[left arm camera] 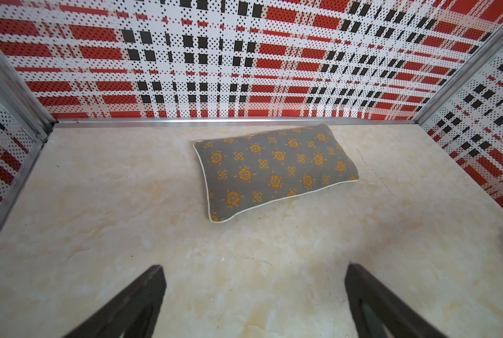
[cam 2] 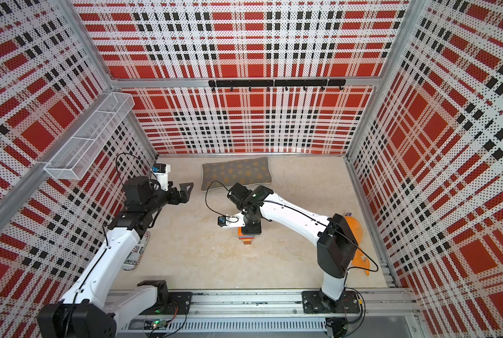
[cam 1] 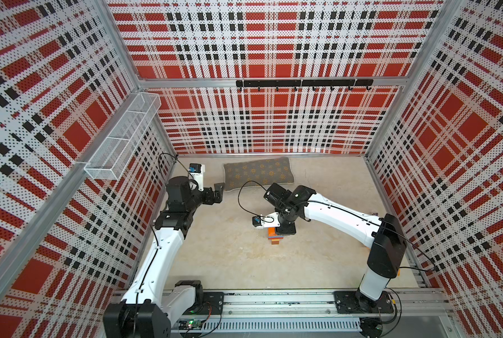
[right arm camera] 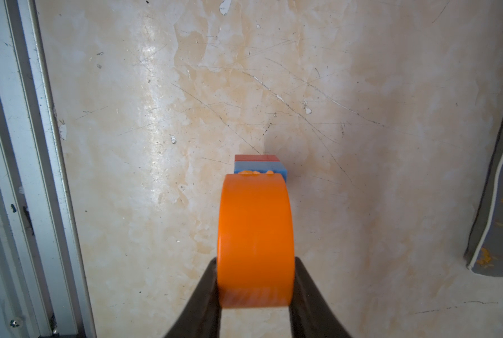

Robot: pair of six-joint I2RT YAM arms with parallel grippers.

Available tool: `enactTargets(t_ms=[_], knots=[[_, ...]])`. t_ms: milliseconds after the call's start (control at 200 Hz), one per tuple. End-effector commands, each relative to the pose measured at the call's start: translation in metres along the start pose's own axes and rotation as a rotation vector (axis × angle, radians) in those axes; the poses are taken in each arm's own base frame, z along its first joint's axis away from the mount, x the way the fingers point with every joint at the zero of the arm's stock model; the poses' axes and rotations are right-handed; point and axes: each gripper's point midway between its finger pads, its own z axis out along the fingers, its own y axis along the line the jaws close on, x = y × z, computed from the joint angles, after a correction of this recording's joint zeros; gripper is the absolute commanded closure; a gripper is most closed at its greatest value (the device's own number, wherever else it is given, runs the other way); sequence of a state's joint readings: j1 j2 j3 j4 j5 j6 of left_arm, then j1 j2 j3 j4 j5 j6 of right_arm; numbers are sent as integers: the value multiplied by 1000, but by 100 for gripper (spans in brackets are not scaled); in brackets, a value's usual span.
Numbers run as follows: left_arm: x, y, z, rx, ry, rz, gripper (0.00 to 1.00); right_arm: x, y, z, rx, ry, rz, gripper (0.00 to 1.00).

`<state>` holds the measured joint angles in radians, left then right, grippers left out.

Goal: Assemble an ice cream with lego
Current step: Assemble the lego brick with the lego brick.

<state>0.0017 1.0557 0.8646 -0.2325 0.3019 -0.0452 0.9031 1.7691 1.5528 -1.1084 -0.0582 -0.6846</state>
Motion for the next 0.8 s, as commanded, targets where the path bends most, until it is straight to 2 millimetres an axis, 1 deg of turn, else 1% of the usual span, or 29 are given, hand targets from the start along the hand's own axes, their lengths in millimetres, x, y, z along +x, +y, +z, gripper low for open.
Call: enactTargets(t_ms=[0,220,396,576,686,792], knots=[[-8,3,-1,-13,-18,2,1,1,2,3,-4,10,9,90],[-8,3,-1,-10,-18,2,1,-2,1,-4,9,-7,9,90],[-8,3,-1,-7,-16,3,1,-10,-2,-20,33,-57,3,90],[-7,2,0,-5,-14,2,1,-12,-3,-31,50,-89,2,91],[-8,2,0,-5,-16,2,1,-11,-5,-32,55,-92,5,90],[-7,2,0,-3,-13,1,1,-9,-6,-28,51,-79,13,91]])
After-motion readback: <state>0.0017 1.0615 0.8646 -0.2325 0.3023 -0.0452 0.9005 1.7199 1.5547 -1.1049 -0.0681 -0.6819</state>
